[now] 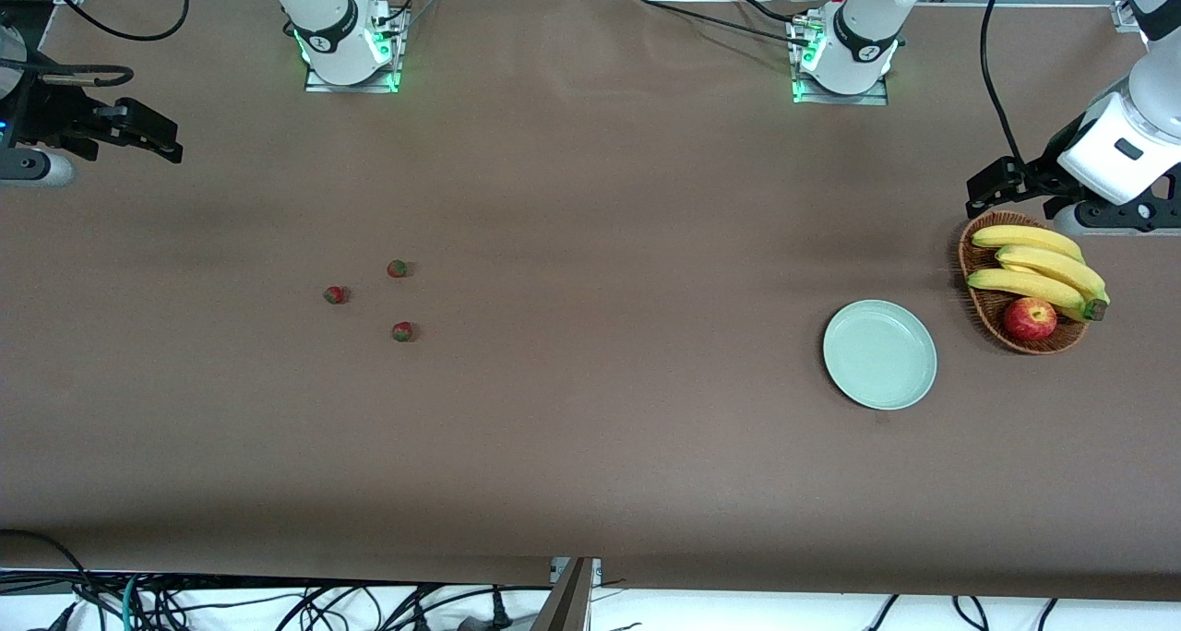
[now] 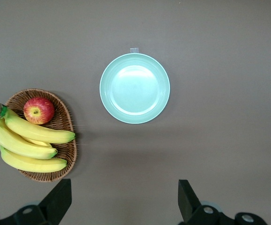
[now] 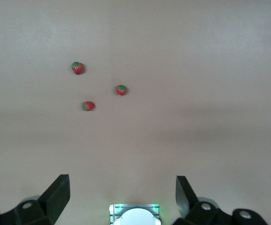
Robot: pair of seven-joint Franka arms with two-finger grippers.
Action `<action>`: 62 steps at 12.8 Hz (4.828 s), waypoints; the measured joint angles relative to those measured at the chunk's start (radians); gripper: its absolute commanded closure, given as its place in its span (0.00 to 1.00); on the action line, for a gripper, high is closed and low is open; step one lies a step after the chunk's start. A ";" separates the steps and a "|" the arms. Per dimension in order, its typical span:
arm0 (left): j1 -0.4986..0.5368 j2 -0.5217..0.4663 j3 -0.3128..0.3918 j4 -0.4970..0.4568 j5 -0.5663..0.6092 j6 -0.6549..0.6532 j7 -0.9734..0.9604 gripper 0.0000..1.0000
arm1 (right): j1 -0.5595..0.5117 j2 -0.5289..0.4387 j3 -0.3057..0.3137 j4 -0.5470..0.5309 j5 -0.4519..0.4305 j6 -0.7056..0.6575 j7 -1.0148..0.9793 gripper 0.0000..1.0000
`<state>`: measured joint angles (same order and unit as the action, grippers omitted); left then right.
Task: Collect all strawberries into plate
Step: 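Reach the right gripper toward the three strawberries, then lower the right gripper onto a strawberry, close and lift it, then carry the strawberry toward the plate and release it on the table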
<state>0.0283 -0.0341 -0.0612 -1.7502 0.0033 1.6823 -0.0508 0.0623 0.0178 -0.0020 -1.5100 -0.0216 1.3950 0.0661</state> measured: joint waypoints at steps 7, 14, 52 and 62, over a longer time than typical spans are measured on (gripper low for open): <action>0.000 0.000 -0.005 0.000 0.000 -0.002 -0.001 0.00 | 0.000 0.037 0.001 -0.002 -0.008 0.016 0.000 0.00; 0.000 -0.002 -0.006 0.001 0.000 -0.013 -0.004 0.00 | -0.009 0.323 0.001 -0.058 -0.007 0.245 0.000 0.00; -0.002 -0.002 -0.008 0.001 0.000 -0.014 -0.005 0.00 | 0.177 0.543 0.290 -0.182 0.049 0.703 0.655 1.00; -0.003 -0.002 -0.008 0.002 0.000 -0.014 -0.005 0.00 | 0.646 0.998 0.261 0.244 0.050 1.249 1.381 0.48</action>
<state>0.0255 -0.0361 -0.0690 -1.7487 0.0033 1.6683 -0.0559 0.7084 1.0158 0.2589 -1.2660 0.0280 2.6442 1.4468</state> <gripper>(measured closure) 0.000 0.696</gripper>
